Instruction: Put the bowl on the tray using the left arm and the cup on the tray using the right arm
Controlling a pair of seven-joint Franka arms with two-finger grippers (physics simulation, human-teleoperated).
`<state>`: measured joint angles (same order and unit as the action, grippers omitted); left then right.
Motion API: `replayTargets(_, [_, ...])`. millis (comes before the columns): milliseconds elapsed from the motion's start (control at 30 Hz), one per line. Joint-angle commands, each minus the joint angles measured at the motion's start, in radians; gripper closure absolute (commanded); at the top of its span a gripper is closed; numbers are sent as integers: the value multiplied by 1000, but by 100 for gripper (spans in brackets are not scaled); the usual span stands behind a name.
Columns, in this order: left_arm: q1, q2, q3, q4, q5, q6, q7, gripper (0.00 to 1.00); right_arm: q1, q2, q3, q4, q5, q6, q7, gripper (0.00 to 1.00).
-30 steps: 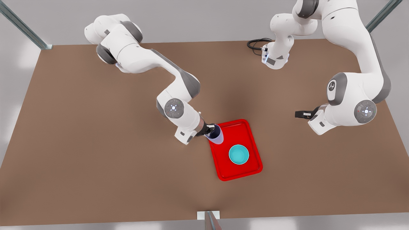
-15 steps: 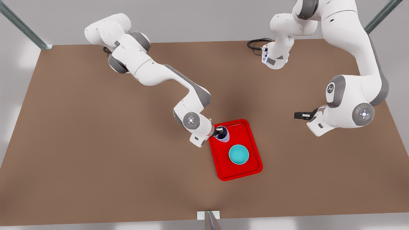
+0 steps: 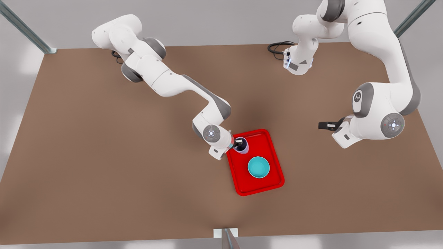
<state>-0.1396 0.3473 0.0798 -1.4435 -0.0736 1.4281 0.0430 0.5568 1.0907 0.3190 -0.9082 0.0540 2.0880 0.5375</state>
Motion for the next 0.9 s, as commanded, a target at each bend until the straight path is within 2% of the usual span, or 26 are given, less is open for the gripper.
replayTargets(0, [0,2,0,0,0,0,0,0,0,0,-1,0,-5,-2,2,47])
replayTargets(33, [0,2,0,0,0,0,0,0,2,0,-1,0,-5,0,2,23])
replayTargets(133, [0,2,0,0,0,0,0,0,2,2,-1,-3,-6,9,2,0])
replayTargets(433, [0,2,0,0,2,0,0,0,14,-2,8,-3,43,35,4,0])
replayTargets(500, [0,4,0,0,0,0,0,0,-47,-46,8,-4,50,9,4,0])
replayTargets(600, [0,6,0,2,9,-2,-2,0,-271,-239,-1,-40,23,-232,-11,0])
replayTargets(633, [0,6,0,20,5,-3,-9,0,-336,-334,-1,-90,-71,-310,-13,0])
replayTargets(667, [0,6,0,41,11,-14,-9,0,-449,-552,0,-309,-111,-319,-118,0])
replayTargets(700, [0,4,0,48,3,-17,-8,0,-495,-699,-31,-445,-106,-368,-214,0])
replayTargets(733, [0,4,0,48,5,-18,-8,0,-517,-745,-78,-442,-105,-496,-228,0])
replayTargets(767, [0,4,0,51,5,-18,-8,0,-543,-798,-113,-452,-95,-533,-263,0])
replayTargets(833, [0,4,0,51,8,-18,-9,0,-552,-902,-258,-575,-31,-528,-383,0])
replayTargets(867, [0,6,2,51,8,-18,-9,0,-566,-948,-276,-618,-29,-514,-427,0])
